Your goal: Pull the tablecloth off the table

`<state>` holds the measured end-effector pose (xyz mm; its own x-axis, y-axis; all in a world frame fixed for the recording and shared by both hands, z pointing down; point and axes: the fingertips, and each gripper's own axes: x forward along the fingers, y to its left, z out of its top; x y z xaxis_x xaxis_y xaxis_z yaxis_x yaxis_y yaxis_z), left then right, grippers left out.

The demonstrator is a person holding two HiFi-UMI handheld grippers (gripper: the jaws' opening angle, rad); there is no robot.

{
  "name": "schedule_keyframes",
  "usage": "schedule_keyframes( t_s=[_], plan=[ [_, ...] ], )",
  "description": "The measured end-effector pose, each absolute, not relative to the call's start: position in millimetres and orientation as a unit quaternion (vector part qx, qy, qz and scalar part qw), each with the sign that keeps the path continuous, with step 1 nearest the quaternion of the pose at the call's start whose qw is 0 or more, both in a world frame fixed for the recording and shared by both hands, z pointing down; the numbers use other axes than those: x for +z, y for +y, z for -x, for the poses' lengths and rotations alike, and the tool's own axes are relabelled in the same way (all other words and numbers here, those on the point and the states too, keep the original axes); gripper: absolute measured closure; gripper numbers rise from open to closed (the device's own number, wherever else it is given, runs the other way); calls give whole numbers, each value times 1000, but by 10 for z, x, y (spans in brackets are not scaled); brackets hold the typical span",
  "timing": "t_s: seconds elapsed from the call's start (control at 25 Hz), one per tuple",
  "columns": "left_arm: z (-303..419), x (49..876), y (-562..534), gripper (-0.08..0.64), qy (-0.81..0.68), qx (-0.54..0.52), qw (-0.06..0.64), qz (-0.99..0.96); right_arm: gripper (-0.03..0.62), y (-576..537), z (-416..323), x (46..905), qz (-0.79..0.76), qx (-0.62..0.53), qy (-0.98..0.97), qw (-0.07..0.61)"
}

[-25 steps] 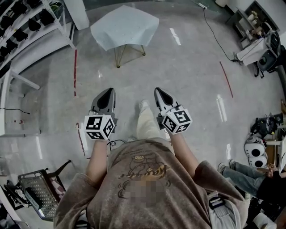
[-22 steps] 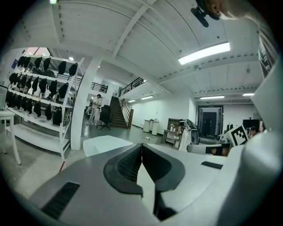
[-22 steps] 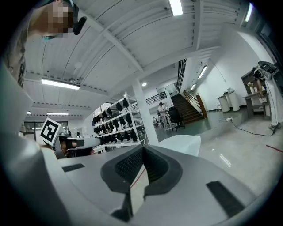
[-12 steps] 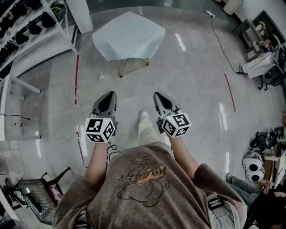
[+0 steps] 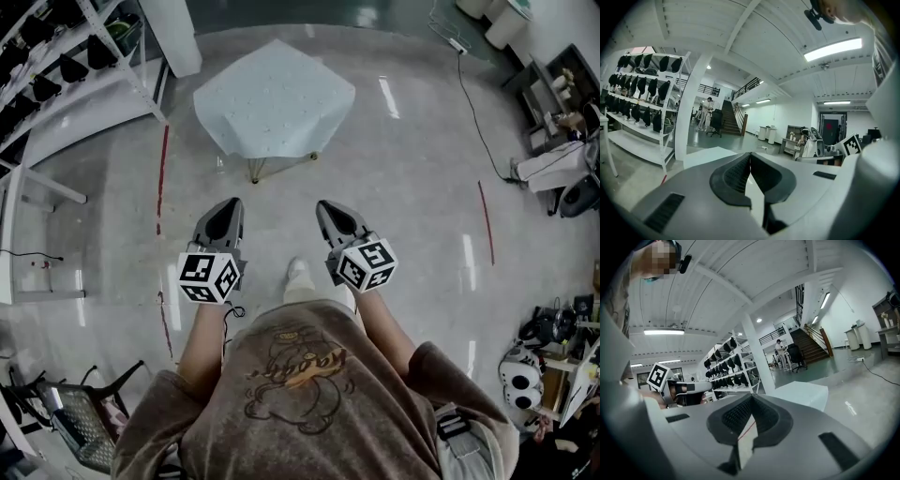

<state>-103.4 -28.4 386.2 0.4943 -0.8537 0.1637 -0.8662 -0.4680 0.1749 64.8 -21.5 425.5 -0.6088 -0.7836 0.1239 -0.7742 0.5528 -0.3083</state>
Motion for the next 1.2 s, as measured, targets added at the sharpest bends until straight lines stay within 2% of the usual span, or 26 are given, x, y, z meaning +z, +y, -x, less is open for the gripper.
schedule_keyframes(
  t_s=[0.4, 1.2],
  plan=[
    [867, 3795, -925, 540, -536, 9, 124, -835, 586, -925, -820, 4221, 415, -168, 894, 11],
    [1016, 3781, -1663, 540, -520, 20, 118, -846, 586, -1619, -556, 4212, 428, -178, 886, 31]
  ],
)
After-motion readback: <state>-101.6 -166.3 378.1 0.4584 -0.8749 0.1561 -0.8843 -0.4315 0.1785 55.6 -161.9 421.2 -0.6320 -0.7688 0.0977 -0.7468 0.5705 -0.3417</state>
